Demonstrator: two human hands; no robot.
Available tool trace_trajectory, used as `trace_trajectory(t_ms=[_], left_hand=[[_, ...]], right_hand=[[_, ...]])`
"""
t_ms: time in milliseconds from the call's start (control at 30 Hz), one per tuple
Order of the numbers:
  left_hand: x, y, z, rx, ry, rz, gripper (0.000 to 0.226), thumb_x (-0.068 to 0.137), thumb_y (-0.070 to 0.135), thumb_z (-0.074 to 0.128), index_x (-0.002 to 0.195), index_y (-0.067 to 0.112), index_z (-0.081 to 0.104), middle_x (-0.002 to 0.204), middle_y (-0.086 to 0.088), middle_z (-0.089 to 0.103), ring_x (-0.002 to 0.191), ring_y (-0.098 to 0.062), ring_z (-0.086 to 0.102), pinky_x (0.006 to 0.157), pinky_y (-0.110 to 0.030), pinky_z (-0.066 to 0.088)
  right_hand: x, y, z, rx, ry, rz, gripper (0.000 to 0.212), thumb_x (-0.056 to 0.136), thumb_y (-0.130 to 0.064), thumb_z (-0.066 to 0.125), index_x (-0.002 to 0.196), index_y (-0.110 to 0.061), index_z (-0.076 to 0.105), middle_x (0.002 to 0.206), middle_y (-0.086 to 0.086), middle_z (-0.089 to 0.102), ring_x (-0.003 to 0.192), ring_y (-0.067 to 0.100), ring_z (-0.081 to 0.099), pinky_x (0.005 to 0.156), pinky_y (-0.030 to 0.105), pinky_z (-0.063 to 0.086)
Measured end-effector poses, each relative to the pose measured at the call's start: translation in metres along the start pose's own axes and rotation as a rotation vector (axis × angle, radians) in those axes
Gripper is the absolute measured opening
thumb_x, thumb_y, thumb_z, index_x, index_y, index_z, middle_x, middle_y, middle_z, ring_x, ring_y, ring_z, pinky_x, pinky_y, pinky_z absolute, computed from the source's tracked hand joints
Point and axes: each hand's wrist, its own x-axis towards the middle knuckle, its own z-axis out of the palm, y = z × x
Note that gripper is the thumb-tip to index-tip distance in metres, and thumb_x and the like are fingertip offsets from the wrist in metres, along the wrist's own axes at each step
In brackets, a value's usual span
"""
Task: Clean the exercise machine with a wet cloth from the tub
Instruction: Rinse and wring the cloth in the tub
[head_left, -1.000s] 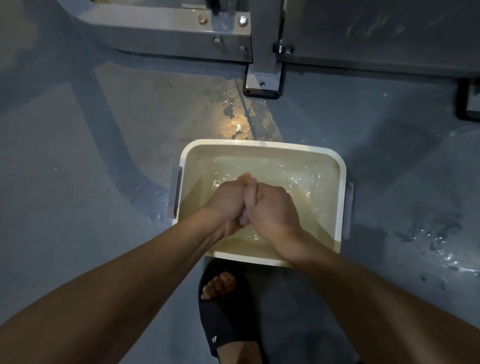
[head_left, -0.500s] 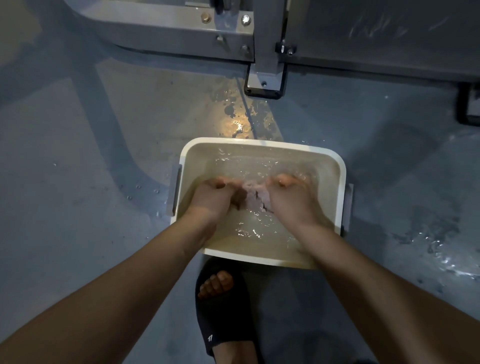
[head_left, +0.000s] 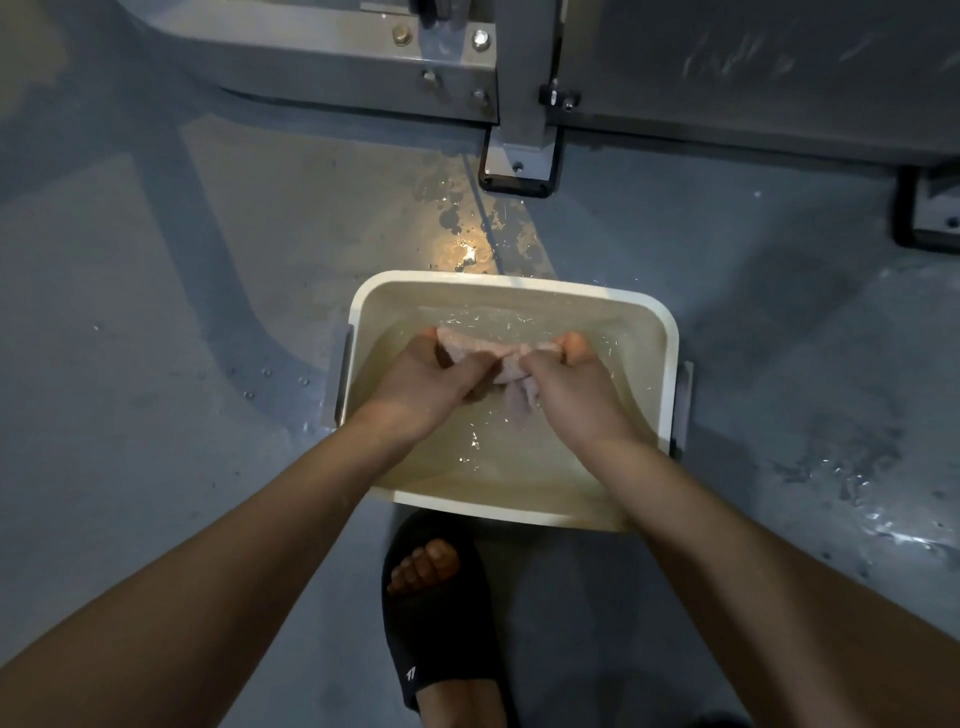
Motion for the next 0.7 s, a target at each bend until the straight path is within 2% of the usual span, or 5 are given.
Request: trace_trajectory(t_ms=[233, 333, 433, 567, 700], left_hand=[[0.014, -0.019, -0.006, 0.01, 0.094, -0.073, 0.013, 0.096, 0.031, 0.065, 0.106, 0.023, 0.062, 0.085, -0.009, 0.075, 0.083, -0.031, 0.074, 0.083, -0.055, 0.061], [0.018, -0.022, 0.004, 0.046, 0.135, -0.134, 0.004, 0.101, 0.028, 0.059, 0.104, 0.024, 0.06, 0.09, -0.005, 0.069, 0.089, -0.03, 0.07, 0.085, -0.055, 0.061], [0.02, -0.017, 0.012, 0.095, 0.124, -0.148, 0.02, 0.105, 0.031, 0.053, 0.094, 0.017, 0.06, 0.08, -0.01, 0.068, 0.072, -0.029, 0.067, 0.072, -0.044, 0.063], [0.024, -0.005, 0.02, 0.07, 0.07, -0.174, 0.04, 0.107, 0.029, 0.039, 0.074, 0.014, 0.056, 0.067, -0.013, 0.061, 0.05, -0.026, 0.055, 0.041, -0.024, 0.041], [0.031, 0.001, 0.023, -0.229, 0.11, -0.318, 0.037, 0.103, 0.038, 0.046, 0.079, 0.014, 0.062, 0.068, -0.01, 0.061, 0.063, -0.028, 0.059, 0.049, -0.022, 0.042]], right_hand=[[0.009, 0.012, -0.003, -0.257, 0.227, -0.128, 0.004, 0.103, -0.024, 0.055, 0.102, -0.019, 0.056, 0.099, -0.002, 0.06, 0.095, 0.025, 0.058, 0.076, 0.028, 0.039], [0.007, 0.011, 0.005, -0.354, 0.218, -0.081, 0.026, 0.107, -0.034, 0.044, 0.121, -0.015, 0.055, 0.123, 0.012, 0.059, 0.114, 0.035, 0.057, 0.091, 0.036, 0.043], [0.006, 0.014, 0.022, -0.439, -0.034, 0.05, 0.037, 0.107, -0.045, 0.038, 0.13, -0.017, 0.043, 0.123, 0.017, 0.062, 0.111, 0.038, 0.061, 0.087, 0.04, 0.047], [0.004, 0.019, 0.031, -0.35, -0.192, -0.054, 0.026, 0.108, -0.038, 0.039, 0.113, -0.017, 0.054, 0.104, 0.008, 0.07, 0.095, 0.028, 0.066, 0.075, 0.032, 0.049], [-0.007, 0.015, 0.035, -0.08, -0.137, -0.127, 0.033, 0.104, -0.042, 0.048, 0.081, -0.022, 0.061, 0.073, -0.01, 0.065, 0.072, 0.008, 0.059, 0.07, 0.029, 0.045]])
